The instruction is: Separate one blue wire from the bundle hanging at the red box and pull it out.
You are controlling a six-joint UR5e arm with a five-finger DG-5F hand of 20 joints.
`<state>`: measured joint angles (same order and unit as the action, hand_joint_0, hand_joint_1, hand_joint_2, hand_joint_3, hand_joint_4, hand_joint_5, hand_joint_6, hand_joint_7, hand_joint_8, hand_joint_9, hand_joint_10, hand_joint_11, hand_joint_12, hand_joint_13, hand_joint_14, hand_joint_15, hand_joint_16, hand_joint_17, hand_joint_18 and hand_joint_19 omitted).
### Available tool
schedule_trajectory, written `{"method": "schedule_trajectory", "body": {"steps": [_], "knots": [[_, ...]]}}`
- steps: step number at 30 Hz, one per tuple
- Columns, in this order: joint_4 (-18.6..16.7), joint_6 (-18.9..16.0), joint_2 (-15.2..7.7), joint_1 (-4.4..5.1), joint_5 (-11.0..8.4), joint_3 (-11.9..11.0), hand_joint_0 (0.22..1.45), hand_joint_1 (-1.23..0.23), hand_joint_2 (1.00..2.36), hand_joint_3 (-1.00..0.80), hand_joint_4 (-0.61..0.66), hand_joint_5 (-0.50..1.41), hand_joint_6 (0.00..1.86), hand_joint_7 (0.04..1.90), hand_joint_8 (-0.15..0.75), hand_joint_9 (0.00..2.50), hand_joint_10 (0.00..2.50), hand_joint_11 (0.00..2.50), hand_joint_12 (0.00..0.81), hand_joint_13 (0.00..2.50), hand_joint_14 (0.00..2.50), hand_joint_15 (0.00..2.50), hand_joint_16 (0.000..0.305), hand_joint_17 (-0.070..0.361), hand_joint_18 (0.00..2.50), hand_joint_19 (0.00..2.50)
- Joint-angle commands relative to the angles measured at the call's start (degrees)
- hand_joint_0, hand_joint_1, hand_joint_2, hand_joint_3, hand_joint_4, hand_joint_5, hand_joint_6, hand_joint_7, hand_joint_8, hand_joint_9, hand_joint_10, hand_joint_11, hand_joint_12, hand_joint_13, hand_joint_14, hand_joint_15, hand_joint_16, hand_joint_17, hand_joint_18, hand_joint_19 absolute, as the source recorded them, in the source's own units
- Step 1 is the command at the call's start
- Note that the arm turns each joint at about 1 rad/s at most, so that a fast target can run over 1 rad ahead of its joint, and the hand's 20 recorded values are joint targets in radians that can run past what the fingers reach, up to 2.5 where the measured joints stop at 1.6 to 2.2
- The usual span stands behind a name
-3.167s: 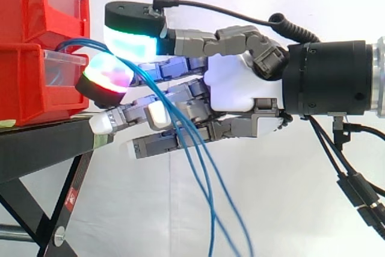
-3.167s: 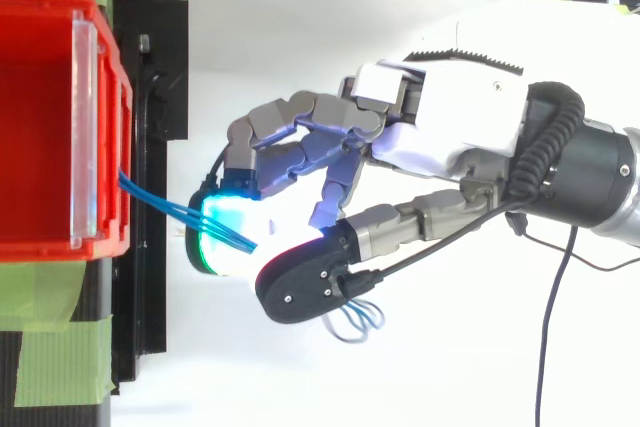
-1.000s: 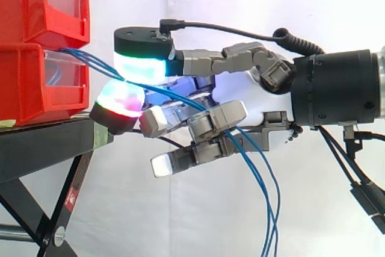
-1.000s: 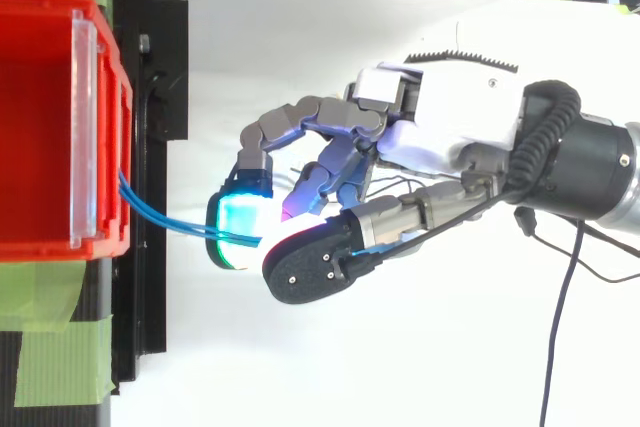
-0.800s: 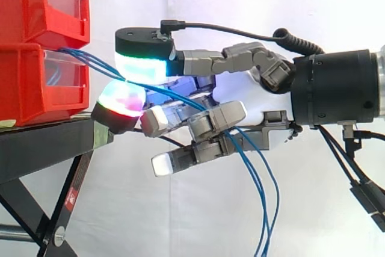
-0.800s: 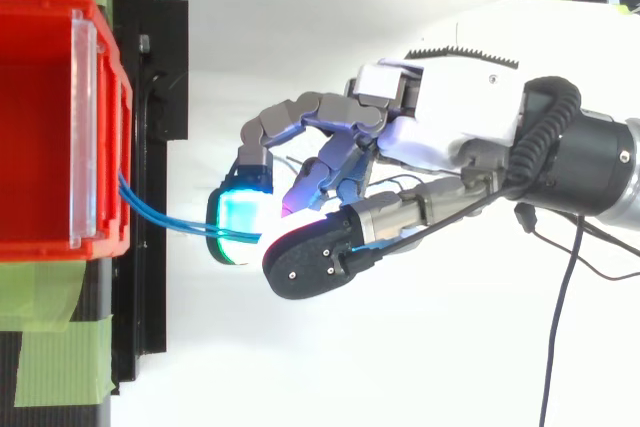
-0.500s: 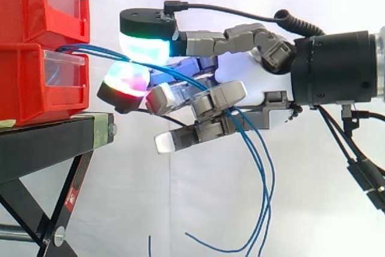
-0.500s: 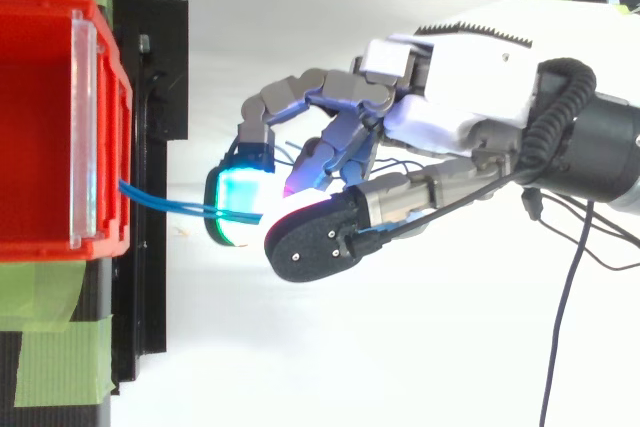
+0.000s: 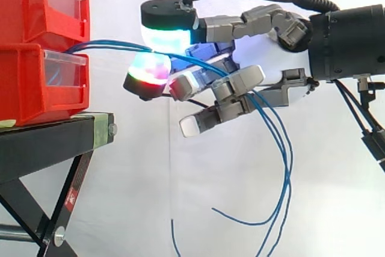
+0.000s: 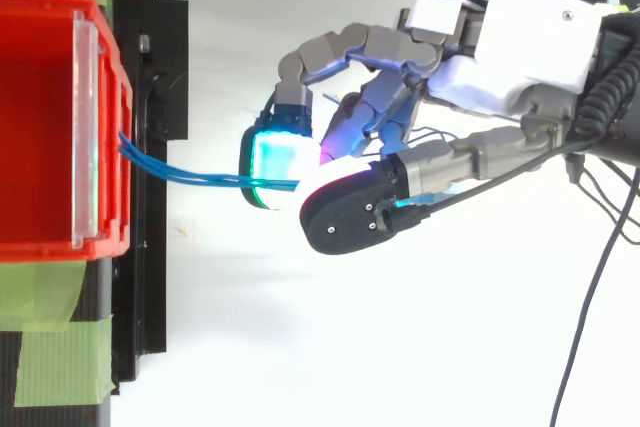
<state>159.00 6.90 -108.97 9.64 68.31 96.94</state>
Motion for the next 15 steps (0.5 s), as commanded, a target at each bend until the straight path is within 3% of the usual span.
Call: {"method": "schedule_trajectory", "body": {"steps": [1,15], "knots": [[0.70,0.13,0.07,-0.14,0.33,0.00,0.70,-0.75,1.03,-0.20,0.18,-0.19,0.76,1.03,0.349,1.08,0.02,1.28,0.303,1.47,0.41,1.58,0.047,0.105,0.66,0.69],[0.87,0.84,0.07,-0.94,0.33,0.00,0.71,-0.80,1.03,-0.17,0.18,-0.21,0.83,0.95,0.342,1.00,0.02,1.25,0.308,1.44,0.44,1.54,0.047,0.105,0.63,0.68]]}}
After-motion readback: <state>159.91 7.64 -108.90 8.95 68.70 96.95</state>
